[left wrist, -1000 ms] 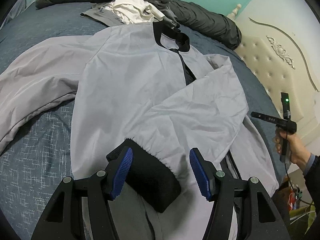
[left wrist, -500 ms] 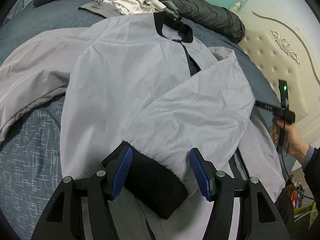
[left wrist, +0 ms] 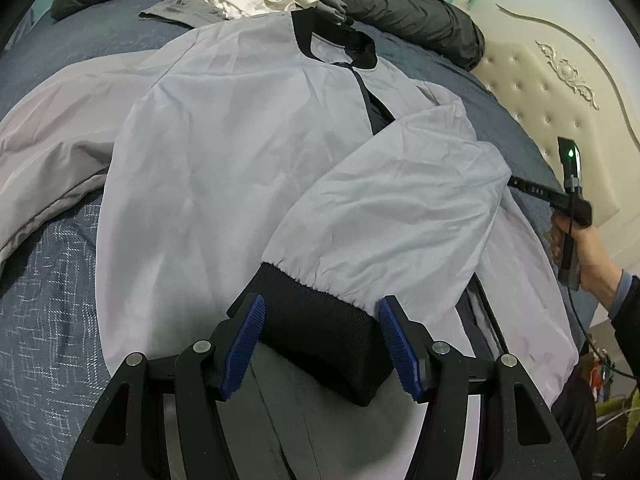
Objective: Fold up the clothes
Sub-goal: 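Lay the sleeve over the jacket front and release the cuff with the right tool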
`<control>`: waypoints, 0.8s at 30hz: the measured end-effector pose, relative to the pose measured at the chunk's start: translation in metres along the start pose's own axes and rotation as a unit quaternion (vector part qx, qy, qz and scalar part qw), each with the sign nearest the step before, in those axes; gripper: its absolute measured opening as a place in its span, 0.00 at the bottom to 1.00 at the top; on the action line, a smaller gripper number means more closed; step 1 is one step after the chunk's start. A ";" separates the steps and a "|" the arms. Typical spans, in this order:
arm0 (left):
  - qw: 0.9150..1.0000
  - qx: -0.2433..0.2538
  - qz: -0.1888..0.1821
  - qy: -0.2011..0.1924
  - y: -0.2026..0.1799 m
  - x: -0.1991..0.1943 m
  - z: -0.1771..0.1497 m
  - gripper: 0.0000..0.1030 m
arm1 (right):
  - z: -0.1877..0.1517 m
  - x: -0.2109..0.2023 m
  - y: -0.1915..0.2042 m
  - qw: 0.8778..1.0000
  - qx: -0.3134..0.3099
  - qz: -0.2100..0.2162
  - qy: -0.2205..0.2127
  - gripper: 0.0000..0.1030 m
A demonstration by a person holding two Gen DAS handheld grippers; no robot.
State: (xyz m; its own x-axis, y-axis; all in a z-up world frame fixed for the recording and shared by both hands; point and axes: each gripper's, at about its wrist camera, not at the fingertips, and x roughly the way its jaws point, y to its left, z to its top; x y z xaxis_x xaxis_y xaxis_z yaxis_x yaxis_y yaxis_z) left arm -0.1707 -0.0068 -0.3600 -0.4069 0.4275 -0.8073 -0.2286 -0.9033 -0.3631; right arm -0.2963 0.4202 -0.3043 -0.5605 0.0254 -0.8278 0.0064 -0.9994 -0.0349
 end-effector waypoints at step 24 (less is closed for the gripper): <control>1.000 -0.003 0.000 0.007 0.001 -0.001 0.002 0.62 | 0.003 0.019 -0.012 0.994 0.065 0.085 0.017 0.32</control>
State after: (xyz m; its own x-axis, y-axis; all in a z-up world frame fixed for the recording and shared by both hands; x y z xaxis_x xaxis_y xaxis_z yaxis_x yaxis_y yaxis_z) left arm -0.1720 -0.0077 -0.3586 -0.3939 0.4271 -0.8139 -0.2235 -0.9034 -0.3659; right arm -0.3093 0.4323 -0.3184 -0.5317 -0.1451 -0.8344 -0.0099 -0.9841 0.1775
